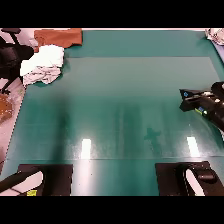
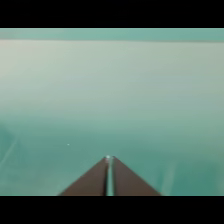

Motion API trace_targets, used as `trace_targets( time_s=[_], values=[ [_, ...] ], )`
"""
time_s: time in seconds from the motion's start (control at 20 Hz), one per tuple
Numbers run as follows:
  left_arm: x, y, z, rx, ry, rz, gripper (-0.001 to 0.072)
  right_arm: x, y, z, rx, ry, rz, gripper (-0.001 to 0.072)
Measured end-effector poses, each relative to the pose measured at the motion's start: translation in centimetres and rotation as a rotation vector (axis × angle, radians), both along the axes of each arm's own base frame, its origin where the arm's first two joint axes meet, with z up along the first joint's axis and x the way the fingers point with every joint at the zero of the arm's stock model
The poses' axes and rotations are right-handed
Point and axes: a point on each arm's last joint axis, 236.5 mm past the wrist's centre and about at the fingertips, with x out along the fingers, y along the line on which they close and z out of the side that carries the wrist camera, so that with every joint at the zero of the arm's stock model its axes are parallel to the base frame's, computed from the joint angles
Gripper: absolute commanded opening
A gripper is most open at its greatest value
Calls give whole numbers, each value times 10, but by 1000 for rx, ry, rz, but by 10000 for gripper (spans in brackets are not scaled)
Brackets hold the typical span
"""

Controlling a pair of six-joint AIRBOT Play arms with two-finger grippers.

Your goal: Fold the shirts.

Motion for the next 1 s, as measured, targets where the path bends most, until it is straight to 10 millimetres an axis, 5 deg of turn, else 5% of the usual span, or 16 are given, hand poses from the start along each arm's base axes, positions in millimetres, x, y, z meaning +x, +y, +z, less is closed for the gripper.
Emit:
trace_targets(
  time_s=[0.05,0.4,0.65,0.9,0.95,1.0],
  values=[
    [6,7,-17,-2,56,9,622,7,-3,-1,8,34,-2,269],
    [51,36,-127,-54,275,45,600,59,-14,-10,71,280,45,269],
    [102,31,-157,-126,161,39,602,80,0,-30,145,408,120,270],
    [130,28,-181,-161,100,32,601,81,30,-50,165,487,205,269],
    [133,29,-184,-162,91,32,574,80,36,-52,162,494,218,269],
    [137,29,-187,-163,80,31,376,79,40,-54,158,499,229,269]
  ],
)
